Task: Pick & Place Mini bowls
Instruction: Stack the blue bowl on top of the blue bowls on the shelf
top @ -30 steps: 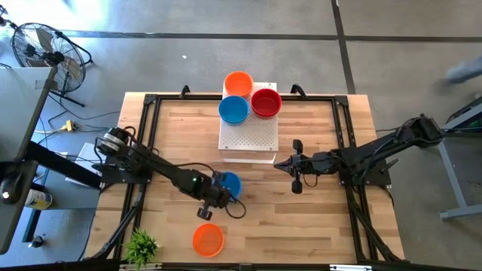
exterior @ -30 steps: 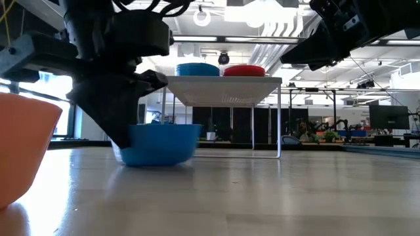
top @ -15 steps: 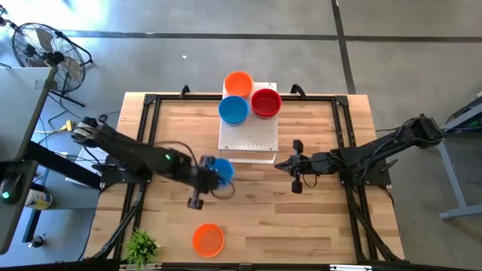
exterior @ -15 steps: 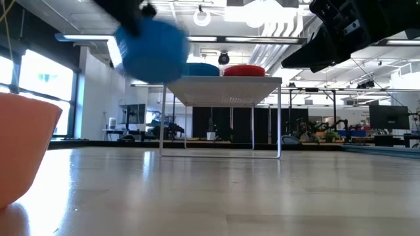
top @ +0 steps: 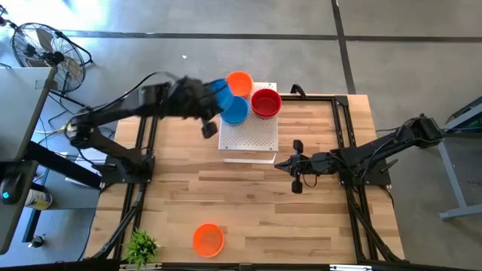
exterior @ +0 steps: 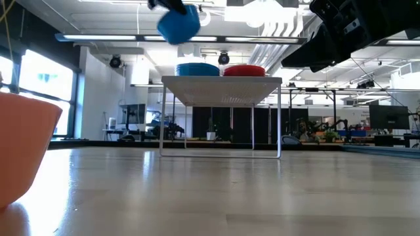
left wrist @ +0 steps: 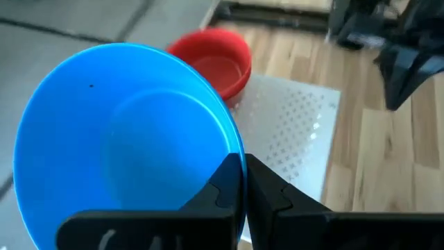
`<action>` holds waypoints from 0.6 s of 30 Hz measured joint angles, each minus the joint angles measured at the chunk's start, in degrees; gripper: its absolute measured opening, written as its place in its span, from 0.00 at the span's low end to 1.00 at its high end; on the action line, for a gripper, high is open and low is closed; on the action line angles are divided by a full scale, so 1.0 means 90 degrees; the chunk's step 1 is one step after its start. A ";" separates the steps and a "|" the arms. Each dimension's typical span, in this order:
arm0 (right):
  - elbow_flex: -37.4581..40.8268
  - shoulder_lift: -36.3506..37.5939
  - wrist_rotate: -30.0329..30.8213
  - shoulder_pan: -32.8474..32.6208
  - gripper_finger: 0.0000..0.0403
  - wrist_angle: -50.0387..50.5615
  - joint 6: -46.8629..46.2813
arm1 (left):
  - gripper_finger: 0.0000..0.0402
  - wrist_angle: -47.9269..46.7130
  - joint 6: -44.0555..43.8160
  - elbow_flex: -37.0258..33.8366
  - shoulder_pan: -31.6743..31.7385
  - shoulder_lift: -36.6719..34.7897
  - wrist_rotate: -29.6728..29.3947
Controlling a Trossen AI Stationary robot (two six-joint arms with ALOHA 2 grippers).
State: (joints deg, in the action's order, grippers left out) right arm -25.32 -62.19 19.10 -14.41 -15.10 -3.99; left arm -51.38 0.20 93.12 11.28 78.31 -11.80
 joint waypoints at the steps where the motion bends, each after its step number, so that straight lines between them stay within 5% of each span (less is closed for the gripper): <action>1: 0.0000 0.0000 0.0000 0.0000 0.00 0.0000 -0.0001 | 0.00 -0.0071 0.0104 0.0143 0.0185 0.0163 0.0284; 4: 0.0000 0.0000 -0.0001 0.0000 0.00 -0.0001 0.0000 | 0.00 -0.0111 0.0425 0.0569 0.0514 0.0688 0.0801; 18: 0.0000 0.0000 -0.0040 0.0000 0.00 0.0083 0.0000 | 0.00 -0.0906 0.1243 0.0950 0.0581 0.2019 0.0392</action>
State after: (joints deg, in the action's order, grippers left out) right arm -25.32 -62.19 18.74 -14.41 -14.35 -3.99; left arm -59.54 11.39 101.67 16.51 96.47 -8.28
